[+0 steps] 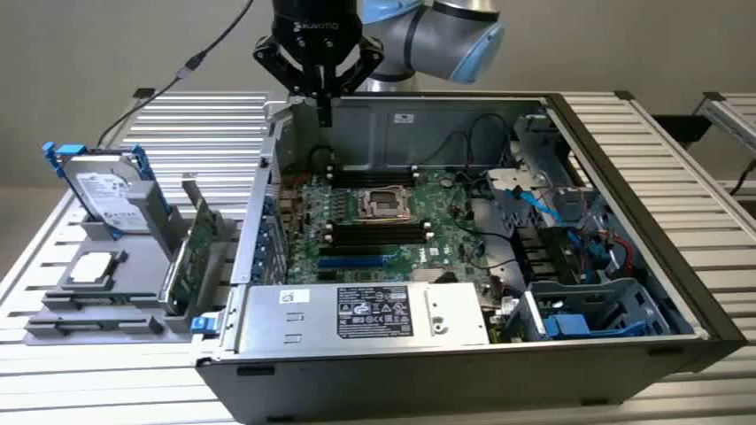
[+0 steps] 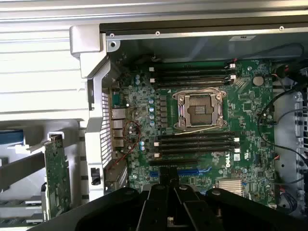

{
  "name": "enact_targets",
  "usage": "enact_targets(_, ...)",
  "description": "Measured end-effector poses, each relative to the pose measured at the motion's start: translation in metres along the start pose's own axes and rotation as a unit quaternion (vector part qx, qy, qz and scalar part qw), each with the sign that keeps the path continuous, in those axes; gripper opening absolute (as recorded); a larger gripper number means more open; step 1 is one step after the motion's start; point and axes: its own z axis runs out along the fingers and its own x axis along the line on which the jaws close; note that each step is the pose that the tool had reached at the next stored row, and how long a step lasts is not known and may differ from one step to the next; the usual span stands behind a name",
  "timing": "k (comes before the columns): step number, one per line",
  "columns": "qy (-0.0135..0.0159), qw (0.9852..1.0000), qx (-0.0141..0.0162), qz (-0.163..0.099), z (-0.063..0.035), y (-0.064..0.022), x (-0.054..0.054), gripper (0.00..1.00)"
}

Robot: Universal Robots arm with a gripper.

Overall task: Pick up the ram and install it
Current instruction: 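Reach for the ram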

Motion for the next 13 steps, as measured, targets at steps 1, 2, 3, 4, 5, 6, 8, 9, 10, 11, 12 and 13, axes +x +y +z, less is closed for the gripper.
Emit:
enact_targets(1,0.0,1.0,0.0,0.0,0.0,0.0,0.0,0.11)
enact_targets(2,0.0,1.0,0.0,0.0,0.0,0.0,0.0,0.11)
enact_targets(3,0.0,1.0,0.0,0.0,0.0,0.0,0.0,0.11)
enact_targets(4,0.0,1.0,0.0,0.0,0.0,0.0,0.0,0.11)
enact_targets(5,0.0,1.0,0.0,0.0,0.0,0.0,0.0,0.11)
enact_targets(6,0.0,1.0,0.0,0.0,0.0,0.0,0.0,0.11)
enact_targets(8,0.0,1.0,0.0,0.0,0.0,0.0,0.0,0.11)
enact_targets(9,0.0001,1.0,0.0001,0.0,-0.0002,-0.0002,0.004,0.11)
enact_targets(10,0.0001,1.0,0.0001,0.0,-0.0003,-0.0006,0.008,0.11)
enact_targets(11,0.0003,1.0,0.0001,0.0,-0.0002,-0.001,0.013,0.11)
enact_targets(12,0.0006,1.0,0.0001,0.0,-0.0003,-0.0012,0.017,0.11)
enact_targets(13,0.0008,1.0,0.0001,0.0,-0.0002,-0.0016,0.022,0.11)
